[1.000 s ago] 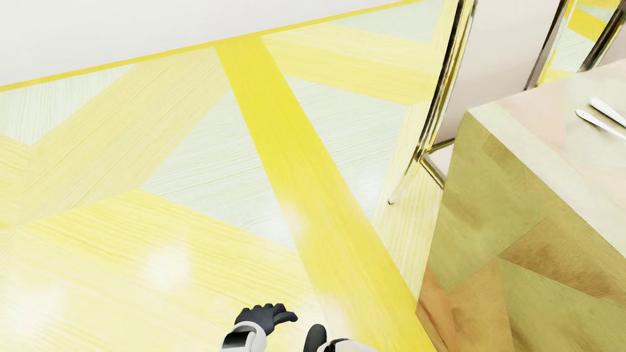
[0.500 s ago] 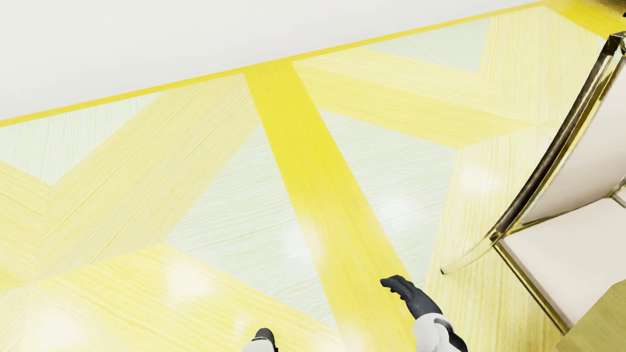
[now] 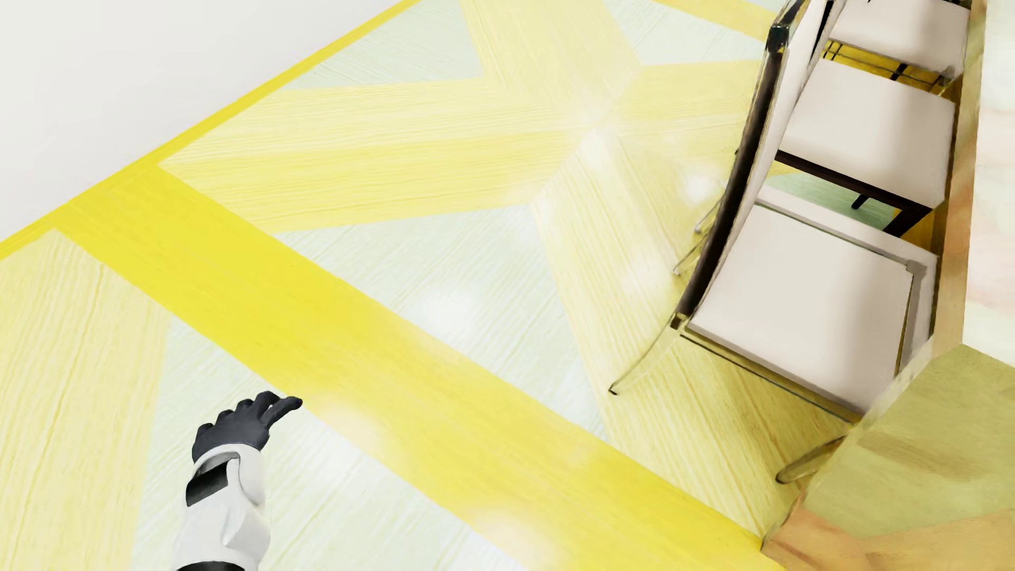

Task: Move towards the chair

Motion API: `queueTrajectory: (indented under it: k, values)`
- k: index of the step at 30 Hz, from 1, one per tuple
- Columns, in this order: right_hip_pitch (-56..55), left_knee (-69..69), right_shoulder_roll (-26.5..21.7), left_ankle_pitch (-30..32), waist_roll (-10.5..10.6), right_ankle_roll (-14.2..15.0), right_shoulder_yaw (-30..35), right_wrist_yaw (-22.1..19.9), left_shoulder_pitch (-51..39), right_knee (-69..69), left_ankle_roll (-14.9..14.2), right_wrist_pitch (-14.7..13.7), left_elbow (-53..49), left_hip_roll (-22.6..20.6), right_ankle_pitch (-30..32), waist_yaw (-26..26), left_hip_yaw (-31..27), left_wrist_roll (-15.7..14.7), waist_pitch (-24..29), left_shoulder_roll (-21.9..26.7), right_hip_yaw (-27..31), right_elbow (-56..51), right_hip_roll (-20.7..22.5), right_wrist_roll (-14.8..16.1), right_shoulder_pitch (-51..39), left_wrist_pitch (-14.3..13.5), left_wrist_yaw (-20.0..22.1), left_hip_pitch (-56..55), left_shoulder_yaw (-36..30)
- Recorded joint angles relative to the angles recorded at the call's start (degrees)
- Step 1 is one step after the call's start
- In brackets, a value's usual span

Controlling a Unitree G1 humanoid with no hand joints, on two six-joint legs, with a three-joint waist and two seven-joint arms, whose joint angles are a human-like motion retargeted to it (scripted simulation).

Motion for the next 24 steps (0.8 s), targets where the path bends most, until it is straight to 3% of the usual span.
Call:
queueTrajectory:
  k: [1,2,4,5,6,9,10,13,15,17,19,20,22,24]
  values:
    - [-0.07,-0.15,-1.52,-0.32,-0.62,0.89,3.53,4.63,-1.84,-2.55,0.59,-3.75,-2.27,-0.11,1.44,-0.04,1.49,-1.31,-0.04,2.89,-4.25,-0.57,0.27,-4.43,1.86,-2.80,-0.68,0.42,-1.02]
    - [0.91,-0.55,-1.48,-0.61,-1.36,2.65,4.07,6.71,-3.81,-6.38,1.17,-5.86,-4.16,-0.30,5.33,0.06,3.00,-0.51,-0.11,5.94,-11.47,-2.14,-0.87,-6.45,3.48,-4.68,-1.65,1.01,-2.67]
    - [6.70,-1.86,1.34,-0.91,-3.07,0.91,0.00,6.04,-6.95,-12.41,2.10,-6.49,-6.58,-1.22,5.48,0.53,6.45,3.47,-0.45,9.57,-34.01,-5.21,-7.12,-4.75,5.42,-4.96,-2.59,2.58,-4.93]
    - [9.09,-3.23,2.33,-0.72,-3.79,-0.17,-1.16,5.42,-7.24,-16.16,2.48,-6.80,-7.63,-1.66,5.30,0.46,8.29,5.26,-0.59,9.56,-40.82,-5.96,-7.94,-3.65,4.98,-3.70,-2.69,3.75,-4.87]
    - [10.45,-4.52,2.24,-0.45,-4.37,1.02,-0.61,4.83,-6.69,-19.16,2.81,-7.17,-8.97,-2.08,5.93,0.26,10.11,6.02,-0.70,8.31,-43.63,-6.71,-8.20,-4.15,3.89,-1.94,-2.11,4.90,-4.10]
    - [10.39,-6.20,0.64,-0.14,-5.42,4.87,1.68,2.13,-3.11,-24.38,3.62,-7.49,-11.59,-2.87,7.56,-0.09,14.35,6.26,-1.01,2.87,-40.82,-10.95,-7.77,-6.56,-0.08,0.39,-1.93,6.36,-4.16]
    - [9.62,-5.92,0.53,-0.25,-5.64,4.64,1.66,-0.46,-1.99,-25.06,3.78,-7.10,-11.38,-2.81,7.93,-0.01,15.47,5.87,-1.02,1.22,-39.80,-12.79,-7.70,-6.44,-1.16,-0.43,-3.20,6.11,-4.96]
    - [5.13,-3.37,0.19,-0.48,-5.77,0.34,2.81,-6.59,1.51,-22.49,3.48,-8.18,-10.30,-0.70,7.08,0.07,17.48,6.69,-0.49,-2.47,-35.78,-17.09,-6.71,-4.87,-3.90,-1.93,-4.92,4.01,-9.86]
    - [-0.02,-2.25,-0.35,-0.27,-5.26,1.04,3.95,-6.98,3.43,-15.70,2.98,-8.44,-8.18,0.66,5.11,-0.31,17.81,7.82,0.01,-4.33,-25.78,-19.87,-5.13,-3.80,-3.84,-4.04,-5.60,2.98,-15.59]
    - [-4.25,-1.15,-0.25,0.04,-4.79,0.05,4.78,-5.77,4.75,-7.60,2.09,-8.76,-4.92,1.82,2.71,-0.40,17.75,9.62,0.45,-6.34,-22.52,-23.84,-7.50,-4.60,-2.42,-4.37,-5.70,2.06,-19.21]
    - [-7.17,2.37,1.31,-0.56,-4.11,-2.44,3.90,-6.91,6.81,-1.78,0.78,-8.27,-1.22,3.54,0.97,-0.77,16.54,10.43,1.02,-9.20,-20.77,-27.91,-11.49,-5.97,-0.78,-1.59,-2.75,0.31,-18.90]
    - [-8.90,5.13,1.73,-1.34,-3.54,-2.65,3.47,-7.89,8.44,0.50,-0.11,-8.36,0.40,4.74,-0.20,-1.05,15.71,9.23,1.40,-10.60,-17.53,-29.28,-12.54,-7.27,-0.60,0.03,-1.19,-0.67,-16.96]
    - [-12.34,11.22,1.89,-3.06,-2.14,-2.65,2.54,-10.09,12.39,3.59,-2.32,-8.68,3.08,7.71,-1.86,-1.52,13.70,5.21,2.23,-12.24,-7.35,-31.18,-11.86,-8.44,-1.93,3.08,0.97,-2.61,-11.86]
    - [-13.81,13.51,0.27,-2.28,-0.95,-2.01,3.01,-10.50,15.41,4.27,-5.12,-10.45,8.01,10.38,-3.79,-1.85,11.69,2.13,3.02,-10.73,6.15,-32.67,-6.86,-8.55,-4.27,5.21,0.97,-3.15,-8.09]
